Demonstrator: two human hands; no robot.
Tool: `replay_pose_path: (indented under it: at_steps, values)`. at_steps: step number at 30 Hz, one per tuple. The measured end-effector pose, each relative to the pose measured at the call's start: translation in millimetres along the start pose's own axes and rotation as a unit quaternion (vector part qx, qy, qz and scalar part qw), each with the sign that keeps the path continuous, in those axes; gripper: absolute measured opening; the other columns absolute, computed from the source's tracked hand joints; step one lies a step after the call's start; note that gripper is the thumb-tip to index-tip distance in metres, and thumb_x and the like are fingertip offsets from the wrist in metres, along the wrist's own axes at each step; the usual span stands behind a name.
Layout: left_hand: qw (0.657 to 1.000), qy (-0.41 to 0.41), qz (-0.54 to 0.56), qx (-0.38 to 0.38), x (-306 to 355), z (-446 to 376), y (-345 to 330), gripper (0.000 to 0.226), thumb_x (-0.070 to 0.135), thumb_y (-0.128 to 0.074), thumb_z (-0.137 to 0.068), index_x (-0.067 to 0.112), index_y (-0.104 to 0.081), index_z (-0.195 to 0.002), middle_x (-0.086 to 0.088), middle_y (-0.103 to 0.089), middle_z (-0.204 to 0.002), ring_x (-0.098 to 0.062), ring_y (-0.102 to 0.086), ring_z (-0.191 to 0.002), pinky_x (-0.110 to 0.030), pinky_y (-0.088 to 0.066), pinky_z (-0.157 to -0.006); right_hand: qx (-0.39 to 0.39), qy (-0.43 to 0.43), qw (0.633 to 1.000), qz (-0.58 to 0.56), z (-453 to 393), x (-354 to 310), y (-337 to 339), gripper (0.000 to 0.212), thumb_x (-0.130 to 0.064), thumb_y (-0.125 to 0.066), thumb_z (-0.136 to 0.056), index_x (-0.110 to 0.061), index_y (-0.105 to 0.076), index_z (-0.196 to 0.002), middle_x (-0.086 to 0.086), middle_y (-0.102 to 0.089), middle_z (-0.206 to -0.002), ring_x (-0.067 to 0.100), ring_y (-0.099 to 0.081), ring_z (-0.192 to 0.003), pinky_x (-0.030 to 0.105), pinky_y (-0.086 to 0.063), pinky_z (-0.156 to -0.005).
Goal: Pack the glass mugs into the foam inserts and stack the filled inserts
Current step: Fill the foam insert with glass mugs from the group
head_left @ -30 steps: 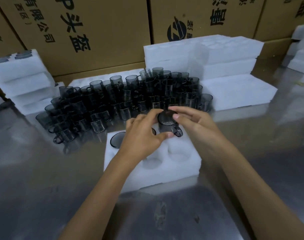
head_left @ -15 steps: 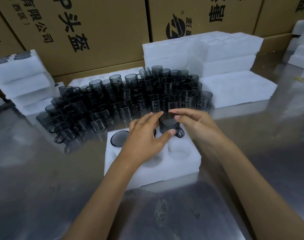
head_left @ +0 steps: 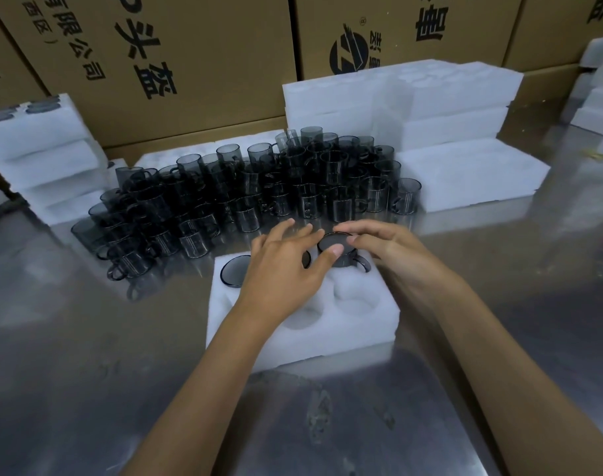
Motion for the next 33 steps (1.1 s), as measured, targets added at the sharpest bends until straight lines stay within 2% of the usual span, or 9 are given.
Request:
replay_pose_path:
  at_steps: [4,7,14,18,22,25,28,29,33]
  values:
    - [0.999,0.016,-0.006,-0.033,-3,-1,-5,0.055,0.064,-0.048,-0.092,0.036,-0.054,-0.14,0.011,-0.049,-0.15,-0.01,-0.035,-0.143,-0.035,-0.018,-0.115,-0.027,-0.023,0.999,-0.019,-1,11,-3,0.024,-0.012,-0.063,-0.092,-0.023,-0.075,-0.109,0.005,-0.073,-0.115,0.021,-0.067,-0.113,0.043,-0.047,-0.106]
    - [0.999,0.024,-0.005,-0.024,-3,-1,-2,0.053,0.064,-0.054,-0.09,0.04,-0.056,-0.136,0.012,-0.054,-0.145,-0.014,-0.046,-0.136,-0.036,-0.024,-0.113,-0.048,-0.025,0.998,-0.042,0,14,-7,0.027,-0.005,-0.06,-0.094,-0.019,-0.069,-0.115,0.005,-0.072,-0.117,0.021,-0.068,-0.109,0.032,-0.053,-0.091]
    - [0.999,0.039,0.0,-0.016,-3,-1,-1,0.053,0.066,-0.055,-0.088,0.039,-0.058,-0.135,0.013,-0.059,-0.138,-0.015,-0.046,-0.131,-0.033,-0.025,-0.105,-0.036,-0.02,0.997,-0.067,3,11,-8,0.03,-0.002,-0.059,-0.094,-0.019,-0.066,-0.118,0.005,-0.072,-0.116,0.019,-0.069,-0.104,0.03,-0.055,-0.087]
    - [0.999,0.031,-0.015,-0.009,-2,2,0,0.054,0.066,-0.052,-0.09,0.038,-0.057,-0.136,0.013,-0.057,-0.141,-0.015,-0.045,-0.131,-0.034,-0.023,-0.107,0.03,-0.023,0.999,-0.039,2,17,-3,0.027,-0.01,-0.062,-0.09,-0.028,-0.072,-0.108,0.007,-0.073,-0.11,0.022,-0.069,-0.102,0.037,-0.054,-0.092]
    - [0.999,0.026,-0.021,-0.015,-2,1,-1,0.052,0.065,-0.048,-0.093,0.038,-0.055,-0.136,0.013,-0.056,-0.14,-0.015,-0.045,-0.131,-0.035,-0.023,-0.108,0.175,-0.019,0.983,-0.061,-7,26,27,0.022,-0.016,-0.06,-0.091,-0.027,-0.071,-0.107,0.006,-0.072,-0.104,0.024,-0.07,-0.092,0.039,-0.056,-0.084]
    - [0.999,0.016,-0.021,-0.034,-3,1,-1,0.044,0.056,-0.042,-0.098,0.038,-0.053,-0.136,0.013,-0.06,-0.133,-0.017,-0.047,-0.127,-0.038,-0.024,-0.107,0.249,0.016,0.966,0.068,-21,23,46,0.028,-0.006,-0.052,-0.094,-0.021,-0.065,-0.113,0.003,-0.065,-0.092,0.021,-0.062,-0.082,0.035,-0.053,-0.08]
    - [0.996,0.023,0.034,-0.08,-8,0,-2,0.043,0.045,-0.036,-0.094,0.039,-0.053,-0.133,0.02,-0.062,-0.101,-0.012,-0.047,-0.115,-0.035,-0.023,-0.097,0.257,0.045,0.952,0.161,-34,19,46,0.032,-0.002,-0.051,-0.092,-0.018,-0.062,-0.117,-0.005,-0.059,-0.077,0.011,-0.056,-0.072,0.014,-0.046,-0.071]
    - [0.994,0.026,0.045,-0.099,-9,1,-3,0.05,0.047,-0.034,-0.087,0.041,-0.051,-0.134,0.022,-0.059,-0.098,-0.01,-0.045,-0.113,-0.034,-0.022,-0.095,0.259,0.051,0.947,0.182,-38,17,46,0.032,-0.003,-0.052,-0.091,-0.019,-0.063,-0.117,-0.007,-0.058,-0.075,0.01,-0.056,-0.071,0.015,-0.046,-0.071]
    - [0.989,-0.005,0.011,-0.149,-8,0,-7,0.068,0.054,-0.038,-0.071,0.045,-0.04,-0.138,0.023,-0.046,-0.111,-0.006,-0.039,-0.114,-0.034,-0.022,-0.1,0.284,0.098,0.918,0.258,-54,-8,51,0.028,-0.009,-0.053,-0.088,-0.02,-0.065,-0.11,-0.011,-0.059,-0.075,0.013,-0.056,-0.072,0.036,-0.052,-0.08]
Point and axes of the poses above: each hand's wrist, its own z-axis away from the middle knuckle, its own y-axis out of the back of the hand, x = y × z, the point moved 9 cm from there along -z, towards the middle knuckle
